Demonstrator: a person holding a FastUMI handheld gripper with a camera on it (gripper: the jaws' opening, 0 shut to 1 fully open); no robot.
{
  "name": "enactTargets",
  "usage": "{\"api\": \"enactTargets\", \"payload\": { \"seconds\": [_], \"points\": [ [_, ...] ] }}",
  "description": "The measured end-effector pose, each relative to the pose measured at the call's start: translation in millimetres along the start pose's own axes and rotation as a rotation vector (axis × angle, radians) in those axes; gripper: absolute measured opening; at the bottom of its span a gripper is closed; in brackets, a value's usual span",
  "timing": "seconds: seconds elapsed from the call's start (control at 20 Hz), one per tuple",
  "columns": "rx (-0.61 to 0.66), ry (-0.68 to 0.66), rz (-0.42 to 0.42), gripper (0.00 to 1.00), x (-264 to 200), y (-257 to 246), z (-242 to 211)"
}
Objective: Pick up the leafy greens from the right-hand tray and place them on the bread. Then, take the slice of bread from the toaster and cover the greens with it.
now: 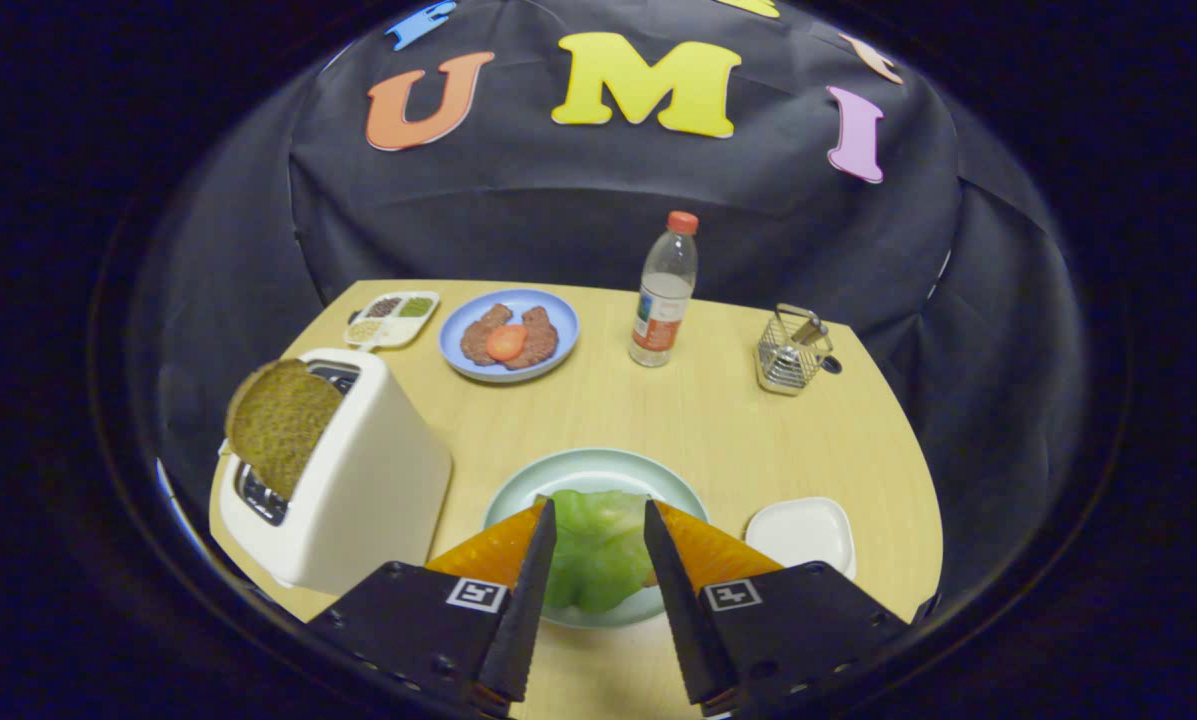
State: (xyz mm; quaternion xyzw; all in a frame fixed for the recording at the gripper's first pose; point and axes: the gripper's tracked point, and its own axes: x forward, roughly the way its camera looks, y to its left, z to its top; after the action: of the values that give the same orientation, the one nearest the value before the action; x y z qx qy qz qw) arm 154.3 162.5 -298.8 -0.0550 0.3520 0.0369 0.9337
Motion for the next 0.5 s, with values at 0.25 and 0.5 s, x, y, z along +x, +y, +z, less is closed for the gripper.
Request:
{"api": "enactTargets", "payload": {
  "seconds": [0.25, 0.5],
  "points": [
    [0.008, -0.089, 0.117, 0.82, -42, 69, 31],
    [-0.037, -0.144, 0.208, 0.94, -63, 142, 52]
  ]
}}
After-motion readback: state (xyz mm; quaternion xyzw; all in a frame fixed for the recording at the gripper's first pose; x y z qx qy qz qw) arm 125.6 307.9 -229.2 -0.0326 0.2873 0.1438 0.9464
